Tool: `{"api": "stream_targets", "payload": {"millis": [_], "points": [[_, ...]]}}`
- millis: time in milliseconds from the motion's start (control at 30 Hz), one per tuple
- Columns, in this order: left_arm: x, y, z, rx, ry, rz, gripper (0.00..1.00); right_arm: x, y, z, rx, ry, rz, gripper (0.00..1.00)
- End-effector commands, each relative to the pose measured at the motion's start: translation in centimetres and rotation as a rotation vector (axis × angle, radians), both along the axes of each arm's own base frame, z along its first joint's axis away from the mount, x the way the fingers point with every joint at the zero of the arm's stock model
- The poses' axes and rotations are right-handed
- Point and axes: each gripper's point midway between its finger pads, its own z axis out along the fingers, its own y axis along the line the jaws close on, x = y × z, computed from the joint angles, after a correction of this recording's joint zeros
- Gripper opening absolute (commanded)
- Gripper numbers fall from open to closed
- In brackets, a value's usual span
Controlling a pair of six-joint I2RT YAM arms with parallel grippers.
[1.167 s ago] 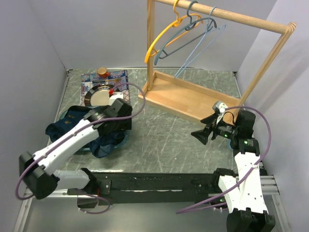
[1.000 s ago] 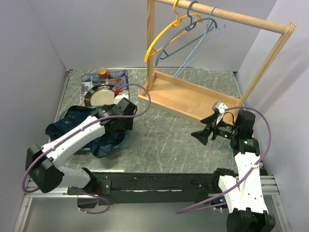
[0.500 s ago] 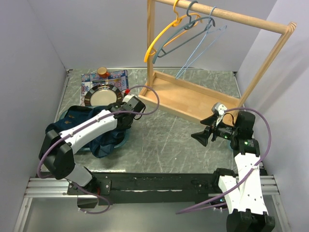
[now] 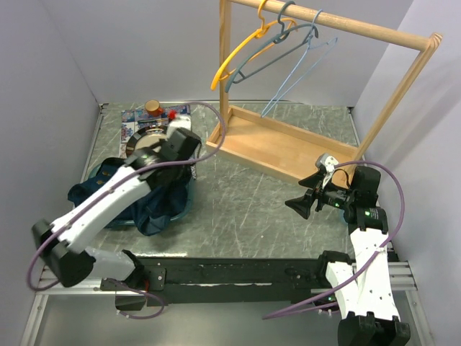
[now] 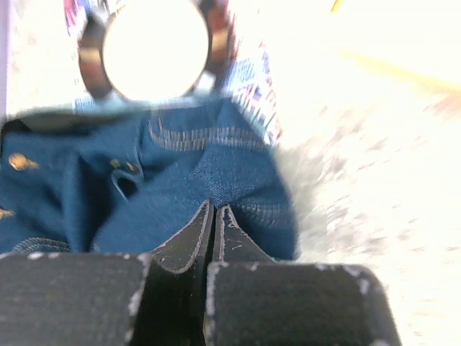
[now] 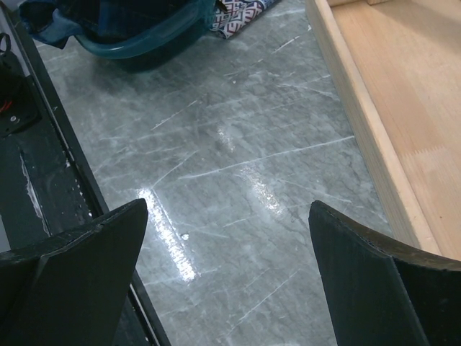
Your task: Place the skirt on the hanger
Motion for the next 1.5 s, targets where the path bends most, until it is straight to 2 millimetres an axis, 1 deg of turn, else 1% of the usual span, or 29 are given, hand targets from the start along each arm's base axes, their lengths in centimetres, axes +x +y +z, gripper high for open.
{"api": "stream_targets", "payload": {"millis": [0, 33, 67, 133, 167, 233, 267, 333, 367, 500, 567, 600, 700, 800, 833, 900, 933, 967, 1000, 1033, 1100, 1133, 1200, 1233, 1300, 1333, 1400, 1433, 1467], "points": [[0.0, 0.6, 10.6, -0.168, -0.254, -0.014, 0.01, 0.0, 0.1, 1.8, -0.004, -0.067, 0.015, 1.0], [-0.3, 0.0, 12.2, -0.215, -0.28, -0.053, 0.01, 0.0, 0.1, 1.7, -0.004, -0.064, 0.017, 1.0], [-0.6, -0.2, 15.7, -0.277, -0.352, -0.086, 0.01, 0.0, 0.1, 1.7, -0.004, -0.064, 0.017, 1.0], [-1.1, -0.9, 18.9, -0.351, -0.412, -0.14, 0.01, 0.1, 0.1, 1.8, -0.005, -0.067, 0.014, 1.0], [-1.7, -1.7, 21.8, -0.413, -0.461, -0.206, 0.01, 0.1, 0.1, 1.7, -0.006, -0.065, 0.013, 1.0], [-2.3, -2.7, 24.3, -0.471, -0.495, -0.277, 0.01, 0.1, 0.1, 1.6, -0.005, -0.062, 0.013, 1.0], [-2.8, -3.8, 26.5, -0.515, -0.519, -0.347, 0.01, 0.1, 0.1, 1.5, -0.006, -0.059, 0.011, 1.0], [-3.3, -4.7, 28.4, -0.556, -0.542, -0.402, 0.01, 0.2, 0.0, 1.5, -0.009, -0.062, 0.007, 1.0], [-3.9, -5.8, 29.9, -0.592, -0.555, -0.47, 0.01, 0.2, 0.0, 1.5, -0.011, -0.061, 0.006, 1.0], [-5.3, -7.9, 33.5, -0.7, -0.604, -0.604, 0.01, 0.4, -0.2, 1.5, -0.017, -0.065, -0.007, 1.0], [-5.9, -8.9, 34.6, -0.756, -0.611, -0.657, 0.01, 0.5, -0.4, 1.5, -0.022, -0.07, -0.013, 1.0], [-6.9, -10.1, 34.8, -0.79, -0.593, -0.737, 0.01, 0.5, -0.5, 1.4, -0.025, -0.069, -0.018, 1.0], [-7.5, -12.3, 34.4, -0.865, -0.545, -0.829, 0.01, 0.7, -0.8, 1.6, -0.032, -0.08, -0.037, 1.0], [-6.8, -14.3, 31.6, -0.896, -0.46, -0.849, 0.01, 0.9, -1.3, 1.8, -0.045, -0.09, -0.063, 1.0], [-6.1, -15.3, 28.8, -0.892, -0.393, -0.841, 0.01, 0.9, -1.5, 1.8, -0.05, -0.093, -0.072, 1.0], [-5.8, -16.1, 26.6, -0.896, -0.358, -0.844, 0.01, 1.3, -2.1, 1.8, -0.068, -0.097, -0.106, 1.0], [-5.1, -17.0, 22.0, -0.88, -0.257, -0.821, 0.01, 1.5, -2.3, 1.9, -0.073, -0.098, -0.116, 1.0], [-5.0, -17.4, 20.6, -0.89, -0.242, -0.821, 0.01, 1.5, -2.5, 1.7, -0.079, -0.093, -0.123, 1.0], [-4.8, -17.7, 18.2, -0.889, -0.197, -0.81, 0.01, 1.7, -2.9, 1.7, -0.088, -0.095, -0.14, 1.0], [-4.7, -18.1, 12.5, -0.87, -0.076, -0.765, 0.01, 1.7, -3.0, 1.7, -0.094, -0.093, -0.145, 1.0], [-4.7, -18.2, 7.7, -0.871, 0.001, -0.72, 0.01, 1.6, -3.2, 1.5, -0.114, -0.095, -0.146, 1.0], [-5.1, -17.8, 2.8, -0.854, 0.103, -0.656, 0.01, 1.6, -3.3, 1.4, -0.127, -0.093, -0.15, 1.0], [-5.6, -16.6, -2.0, -0.809, 0.194, -0.562, 0.01, 1.5, -3.5, 0.9, -0.15, -0.079, -0.138, 1.0], [-6.3, -15.6, -4.9, -0.786, 0.255, -0.503, 0.02, 1.3, -3.3, 0.7, -0.151, -0.07, -0.119, 1.0], [-6.8, -14.0, -7.7, -0.741, 0.3, -0.412, 0.07, 0.7, -3.0, -0.3, -0.164, -0.03, -0.06, 1.0], [-7.5, -13.3, -8.7, -0.74, 0.323, -0.381, 0.13, 0.3, -2.6, -0.6, -0.168, -0.019, -0.023, 1.0], [-8.0, -12.4, -9.1, -0.733, 0.331, -0.347, 0.23, -0.6, -1.9, -1.7, -0.186, 0.011, 0.071, 1.0], [-8.5, -11.9, -8.9, -0.736, 0.332, -0.338, 0.32, -1.1, -1.5, -2.1, -0.193, 0.014, 0.112, 1.0], [-8.7, -11.7, -8.4, -0.738, 0.323, -0.342, 0.36, -2.1, -0.7, -2.7, -0.228, -0.011, 0.207, 1.0]]}}
